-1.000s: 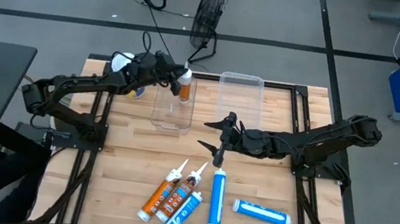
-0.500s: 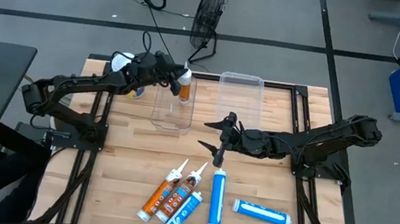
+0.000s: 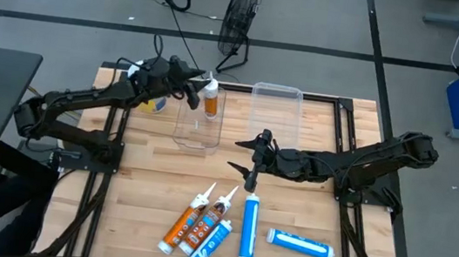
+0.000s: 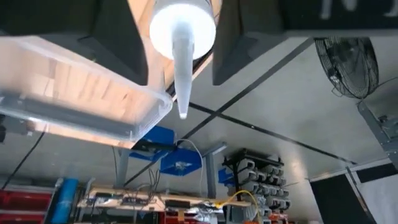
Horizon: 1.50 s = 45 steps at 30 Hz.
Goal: Pick & place silicon tubes, Sealant and Lysol wipes
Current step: Put the left orange sealant into the left transparent bin
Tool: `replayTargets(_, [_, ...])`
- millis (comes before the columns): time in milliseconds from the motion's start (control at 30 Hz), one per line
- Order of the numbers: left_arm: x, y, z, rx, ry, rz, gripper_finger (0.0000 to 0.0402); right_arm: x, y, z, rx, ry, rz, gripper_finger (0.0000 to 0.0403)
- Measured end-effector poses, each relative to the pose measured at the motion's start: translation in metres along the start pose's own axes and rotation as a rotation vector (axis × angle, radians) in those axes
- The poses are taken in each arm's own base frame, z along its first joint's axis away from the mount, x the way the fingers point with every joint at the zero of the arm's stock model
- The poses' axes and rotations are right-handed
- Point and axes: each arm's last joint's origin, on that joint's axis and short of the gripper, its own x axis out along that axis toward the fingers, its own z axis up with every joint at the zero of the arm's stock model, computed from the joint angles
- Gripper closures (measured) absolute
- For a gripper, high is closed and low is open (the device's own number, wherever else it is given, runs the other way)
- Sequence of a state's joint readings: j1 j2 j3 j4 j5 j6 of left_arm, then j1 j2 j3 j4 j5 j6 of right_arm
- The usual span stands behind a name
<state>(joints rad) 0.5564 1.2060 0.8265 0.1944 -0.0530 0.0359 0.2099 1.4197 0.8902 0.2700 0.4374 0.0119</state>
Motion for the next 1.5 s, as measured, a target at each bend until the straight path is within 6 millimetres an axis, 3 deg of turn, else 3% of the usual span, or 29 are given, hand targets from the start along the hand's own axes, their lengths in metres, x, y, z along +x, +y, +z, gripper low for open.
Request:
replayTargets(167, [-0.029, -0.01, 0.005, -0.043, 0.075, -0.059, 0.0175, -0.001, 0.003, -0.003, -0.012, 0.028, 0.01, 0.0099])
replayTargets(400, [-0.066, -0.041, 0.002, -0.184, 0.211, -0.218, 0.0178, -0.004, 0.008, -0.006, -0.028, 0.055, 0.027, 0.0099])
replayTargets(767, [-0.095, -0.111, -0.031, -0.324, 0.613, -0.421, 0.0179, -0.005, 0.009, -0.011, -0.047, 0.103, 0.03, 0.0099])
replayTargets(1233, [-0.131, -0.203, -0.086, -0.542, 1.028, -0.368, 0.0179, -0.007, 0.006, -0.023, -0.079, 0.213, -0.029, 0.0099])
replayTargets(1500, [-0.148, -0.24, -0.101, -0.644, 0.999, -0.383, 0.0179, -0.008, 0.006, -0.027, -0.093, 0.257, -0.032, 0.0099])
